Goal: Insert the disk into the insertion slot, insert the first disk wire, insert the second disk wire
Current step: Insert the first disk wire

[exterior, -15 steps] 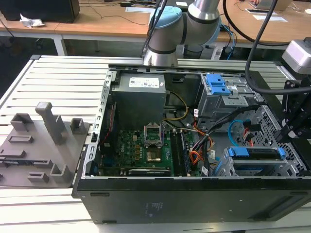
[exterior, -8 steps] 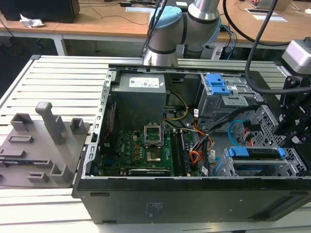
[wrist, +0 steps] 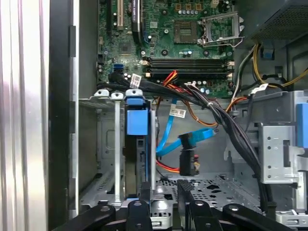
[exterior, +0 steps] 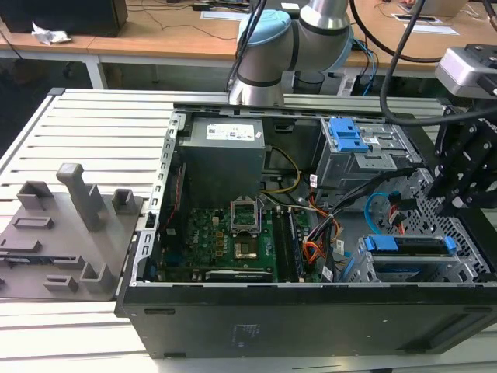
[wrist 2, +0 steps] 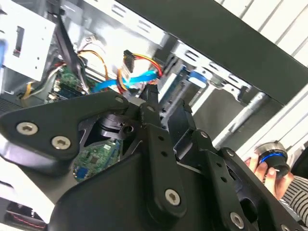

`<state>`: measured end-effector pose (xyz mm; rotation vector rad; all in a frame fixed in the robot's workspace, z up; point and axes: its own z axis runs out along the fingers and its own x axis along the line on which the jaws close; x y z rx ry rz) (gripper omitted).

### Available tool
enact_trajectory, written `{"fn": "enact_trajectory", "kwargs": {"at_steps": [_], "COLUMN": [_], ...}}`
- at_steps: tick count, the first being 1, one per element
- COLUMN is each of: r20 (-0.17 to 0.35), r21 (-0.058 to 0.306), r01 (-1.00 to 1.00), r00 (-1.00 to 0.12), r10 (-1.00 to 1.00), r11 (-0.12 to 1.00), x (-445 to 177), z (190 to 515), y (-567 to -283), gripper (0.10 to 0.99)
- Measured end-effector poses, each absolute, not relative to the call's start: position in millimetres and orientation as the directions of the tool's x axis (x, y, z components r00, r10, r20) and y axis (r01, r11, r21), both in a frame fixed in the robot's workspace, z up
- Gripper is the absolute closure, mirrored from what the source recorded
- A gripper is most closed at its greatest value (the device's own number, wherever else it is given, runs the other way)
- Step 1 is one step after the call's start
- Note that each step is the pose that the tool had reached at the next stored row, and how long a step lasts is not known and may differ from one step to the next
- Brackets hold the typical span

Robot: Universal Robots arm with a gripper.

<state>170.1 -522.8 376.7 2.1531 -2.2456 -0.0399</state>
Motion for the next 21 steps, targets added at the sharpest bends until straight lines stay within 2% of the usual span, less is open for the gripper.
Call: {"fn": "enact_trajectory", "kwargs": {"at_steps": [5, 21], "r20": [0.004, 0.007], "r21": [0.039, 0.039], "r01": [-0.998, -0.998], "r00": [-0.042, -0.042], "r10": [-0.999, -0.999], "r11": [0.042, 0.042], "x": [170, 159], "z": [377, 361], "y": [-511, -503], "gripper": [0.725, 0.725]}}
